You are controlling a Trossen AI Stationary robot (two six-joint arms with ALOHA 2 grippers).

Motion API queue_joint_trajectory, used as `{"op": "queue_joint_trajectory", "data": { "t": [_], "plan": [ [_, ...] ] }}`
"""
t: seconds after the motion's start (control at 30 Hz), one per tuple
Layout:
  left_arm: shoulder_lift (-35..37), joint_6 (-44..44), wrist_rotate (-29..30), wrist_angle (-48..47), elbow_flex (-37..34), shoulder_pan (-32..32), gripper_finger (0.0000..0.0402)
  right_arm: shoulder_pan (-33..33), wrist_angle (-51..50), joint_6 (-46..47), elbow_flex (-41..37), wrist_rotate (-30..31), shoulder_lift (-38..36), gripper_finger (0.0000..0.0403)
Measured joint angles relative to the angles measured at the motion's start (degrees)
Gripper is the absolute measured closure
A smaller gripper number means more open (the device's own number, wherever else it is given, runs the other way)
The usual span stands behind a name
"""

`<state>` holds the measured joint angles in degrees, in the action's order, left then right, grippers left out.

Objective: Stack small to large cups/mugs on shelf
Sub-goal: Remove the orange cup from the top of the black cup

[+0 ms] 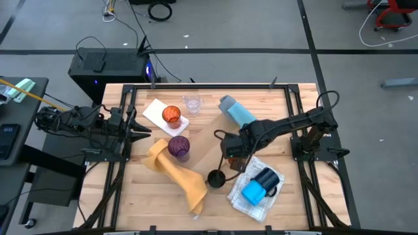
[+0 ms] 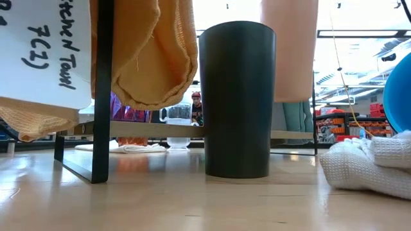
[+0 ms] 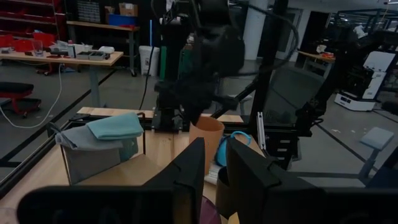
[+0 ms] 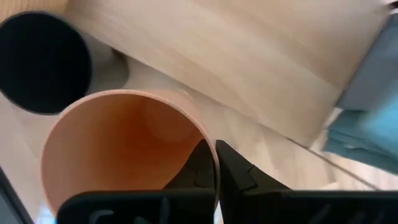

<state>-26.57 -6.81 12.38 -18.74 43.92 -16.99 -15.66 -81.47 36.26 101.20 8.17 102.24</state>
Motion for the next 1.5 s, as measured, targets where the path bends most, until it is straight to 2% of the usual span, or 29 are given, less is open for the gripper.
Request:
{"op": "queue_joint_trajectory", "data": {
  "t": [0.23,0.43,0.7,1.0,1.5],
  "plan": [
    [0.00,-0.02,0.00,0.02,0.00,0.00,0.0333,-1.96,3.28,3.87,-3.83,-0.11,-0.02,0.0401],
    [0.00,-0.07,-0.01,0.07,0.00,0.00,0.0326,-2.55,9.87,6.11,-8.38,-0.77,-0.02,0.0402],
    [0.01,-0.45,-0.01,0.08,0.01,0.00,0.0335,-2.94,11.39,6.53,-12.63,-2.30,-0.02,0.0402],
    [0.02,-0.50,-0.02,0.07,0.01,0.00,0.0327,-2.86,15.82,7.25,-16.65,-2.85,-0.02,0.0402],
    [0.02,-0.52,0.00,0.07,0.00,0.00,0.0329,-1.97,16.94,7.06,-17.13,-2.43,-0.02,0.0402]
  ]
}}
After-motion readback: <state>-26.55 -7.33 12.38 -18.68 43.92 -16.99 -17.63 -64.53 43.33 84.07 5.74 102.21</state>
